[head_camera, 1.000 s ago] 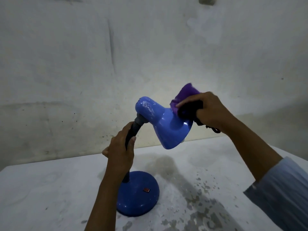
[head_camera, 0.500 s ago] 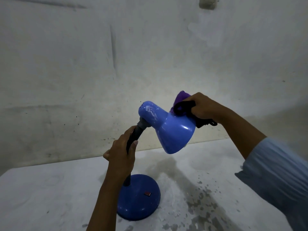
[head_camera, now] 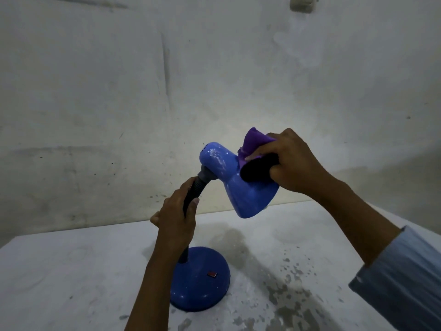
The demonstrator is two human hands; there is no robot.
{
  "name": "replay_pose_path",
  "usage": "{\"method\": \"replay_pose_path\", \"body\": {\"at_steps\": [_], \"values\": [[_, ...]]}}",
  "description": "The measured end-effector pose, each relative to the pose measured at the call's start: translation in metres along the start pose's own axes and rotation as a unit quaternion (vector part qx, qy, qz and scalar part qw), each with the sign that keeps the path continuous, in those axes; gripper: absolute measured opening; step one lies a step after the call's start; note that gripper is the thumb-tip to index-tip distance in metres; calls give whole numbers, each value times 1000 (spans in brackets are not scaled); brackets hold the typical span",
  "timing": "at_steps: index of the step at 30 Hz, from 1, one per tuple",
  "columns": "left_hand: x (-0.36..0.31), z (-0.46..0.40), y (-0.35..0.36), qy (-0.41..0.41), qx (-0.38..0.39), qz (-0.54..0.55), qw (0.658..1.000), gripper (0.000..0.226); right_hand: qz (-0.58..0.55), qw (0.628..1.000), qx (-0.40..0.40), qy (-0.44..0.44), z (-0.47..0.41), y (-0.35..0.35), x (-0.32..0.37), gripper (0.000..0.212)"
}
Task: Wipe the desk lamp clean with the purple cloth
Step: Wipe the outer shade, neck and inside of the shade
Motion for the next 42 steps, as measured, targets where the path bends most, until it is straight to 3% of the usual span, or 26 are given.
{"method": "replay_pose_path", "body": {"at_steps": [4,7,9,11,15,19,24,26,28,32,38,42], "values": [[-1,0,0,2,-2,-3,1000,41,-67,995,74,-9,12,-16,1,49],[-2,0,-2,7,-5,-1,1000,41,-126,992,12,29,8,-28,-5,53],[-3,0,-2,9,-3,2,1000,41,-71,995,-47,42,6,-24,-7,53],[-4,0,-2,9,-1,1,1000,41,18,998,-50,29,12,-10,-3,48],[-6,1,-3,5,-1,-5,1000,41,59,992,-77,-86,42,7,20,27],[-9,1,-4,2,5,-7,1000,42,119,971,22,-207,61,13,35,28],[-9,1,-7,9,10,11,1000,42,114,984,-88,-101,41,-5,29,28],[-8,1,-5,7,12,6,1000,42,146,981,-79,-104,45,1,29,27],[-8,1,-4,5,14,2,1000,41,175,970,-45,-164,59,14,35,21],[-7,2,-4,3,11,4,1000,41,297,917,61,-259,88,42,48,15],[-7,1,-5,19,5,6,1000,40,283,941,-84,-168,63,27,62,14],[-6,2,-4,14,9,1,1000,41,353,918,5,-179,66,45,65,10]]}}
Point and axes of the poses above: each hand's wrist, its own z-axis away from the middle knuckle, its own y-axis out of the palm, x = y × z, the point moved 3 cm from there along -z, towards the middle knuckle, and after that the axes turned 12 degrees about y, right-handed, at the moved point
